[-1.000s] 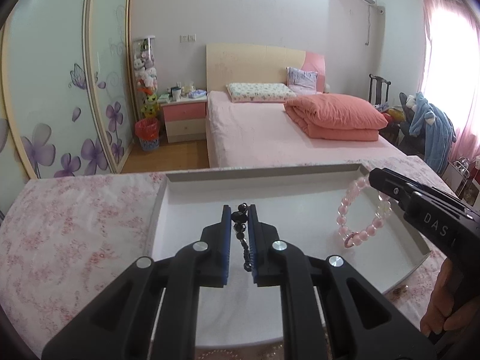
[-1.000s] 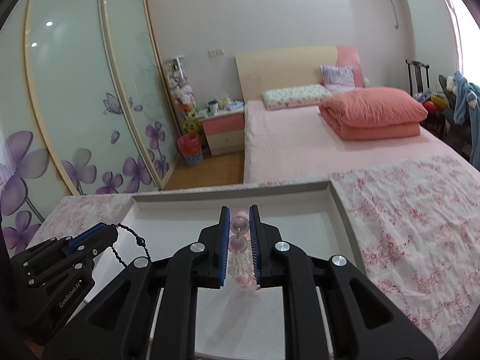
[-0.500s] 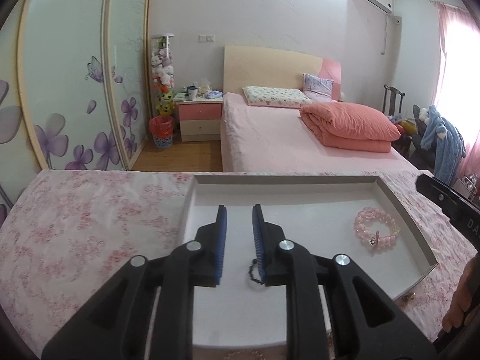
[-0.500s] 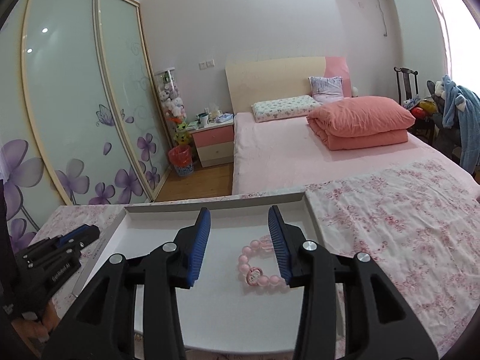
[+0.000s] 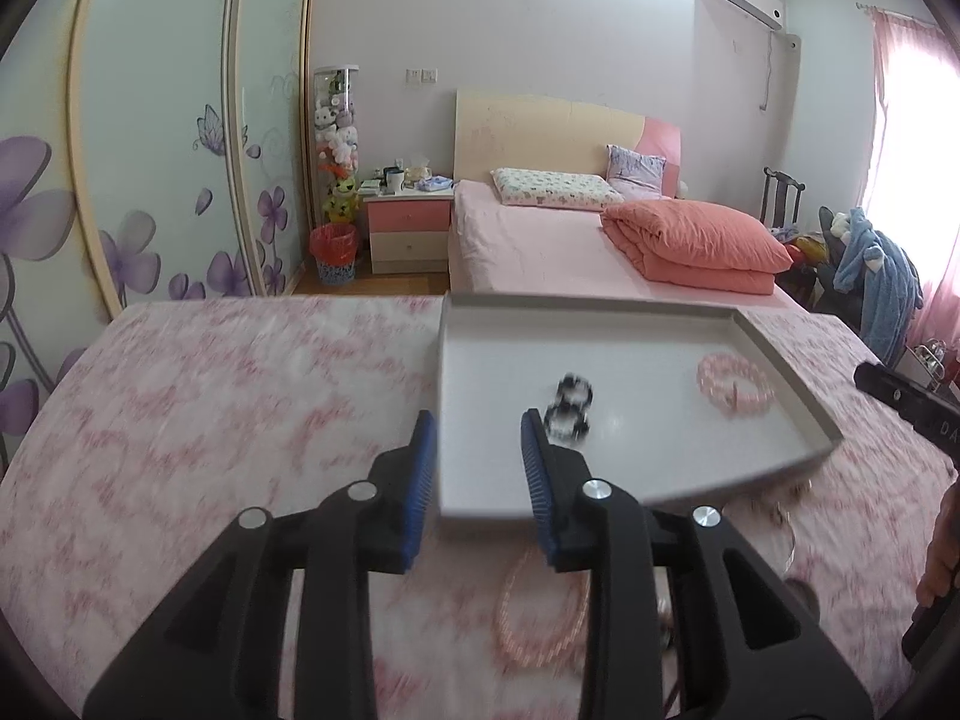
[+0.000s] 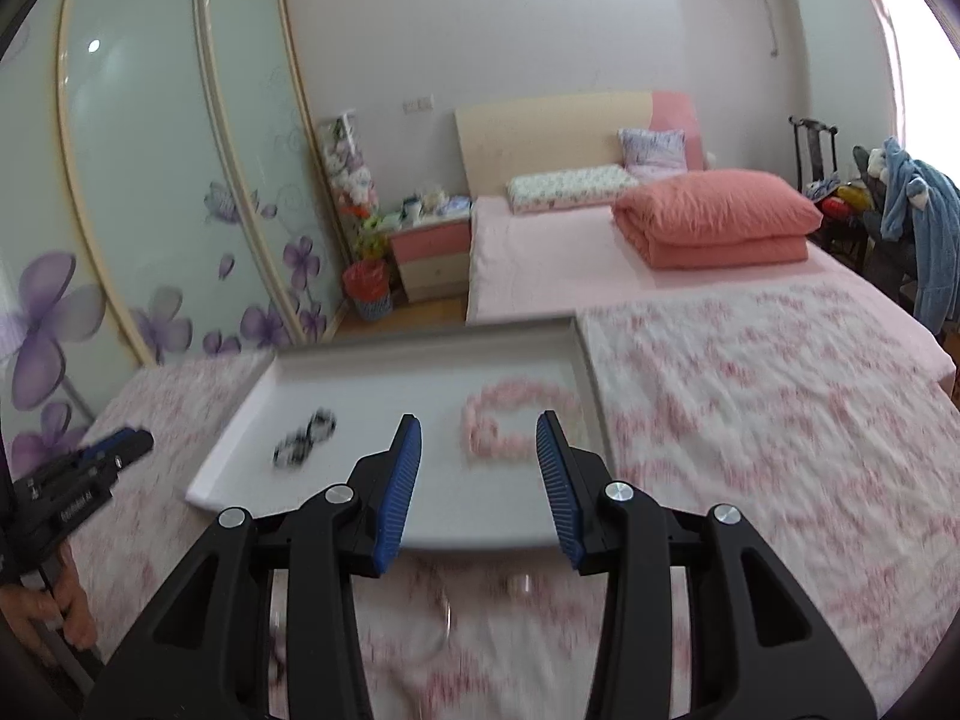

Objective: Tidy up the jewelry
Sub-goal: 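Open both tools to drop the bracelets inside the gray tray, then move both tools back to the jewelry, right tool over the silver cuff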

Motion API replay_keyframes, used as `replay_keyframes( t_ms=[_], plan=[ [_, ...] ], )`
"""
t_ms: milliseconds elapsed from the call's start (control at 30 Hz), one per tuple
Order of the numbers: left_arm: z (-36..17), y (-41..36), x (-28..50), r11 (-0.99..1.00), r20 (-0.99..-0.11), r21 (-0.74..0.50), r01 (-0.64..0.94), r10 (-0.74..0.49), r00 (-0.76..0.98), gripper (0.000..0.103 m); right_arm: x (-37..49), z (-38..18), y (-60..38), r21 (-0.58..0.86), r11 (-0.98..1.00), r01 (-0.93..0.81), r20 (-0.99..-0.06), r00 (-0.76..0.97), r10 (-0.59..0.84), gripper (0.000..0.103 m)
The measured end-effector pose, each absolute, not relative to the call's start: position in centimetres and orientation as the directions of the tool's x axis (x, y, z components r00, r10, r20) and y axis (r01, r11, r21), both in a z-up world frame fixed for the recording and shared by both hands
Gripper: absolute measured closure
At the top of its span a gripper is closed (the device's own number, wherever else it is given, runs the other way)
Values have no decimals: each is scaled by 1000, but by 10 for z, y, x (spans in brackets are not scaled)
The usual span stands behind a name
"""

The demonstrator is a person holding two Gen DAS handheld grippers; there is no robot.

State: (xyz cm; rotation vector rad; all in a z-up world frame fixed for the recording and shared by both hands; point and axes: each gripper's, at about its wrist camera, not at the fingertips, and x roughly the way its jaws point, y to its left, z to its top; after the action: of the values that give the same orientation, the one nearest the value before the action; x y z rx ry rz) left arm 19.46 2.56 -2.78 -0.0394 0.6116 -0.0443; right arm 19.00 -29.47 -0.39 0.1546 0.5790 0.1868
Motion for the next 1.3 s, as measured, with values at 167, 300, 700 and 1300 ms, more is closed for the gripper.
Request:
replay_keyframes(
  t_ms=[167,300,700,1300],
  plan=[
    [-38,37,167,998,-600,-58,38,-65,797,68,163,-27,-286,189,963,-190,-615,742,267,61],
    [-44,44,150,998,-603,-59,34,-63,795,65,140,-47,-272,219,950,-224,-683,660,313,61],
    [-39,56,131,997,-588,-72,12,-52,807,58,127,-69,-226,91,967,-238,-773,595,219,32],
    [-56,14,123,987,-647,-68,147,-156,746,58,134,-79,-238,36,984,-172,-782,608,134,36]
  ],
)
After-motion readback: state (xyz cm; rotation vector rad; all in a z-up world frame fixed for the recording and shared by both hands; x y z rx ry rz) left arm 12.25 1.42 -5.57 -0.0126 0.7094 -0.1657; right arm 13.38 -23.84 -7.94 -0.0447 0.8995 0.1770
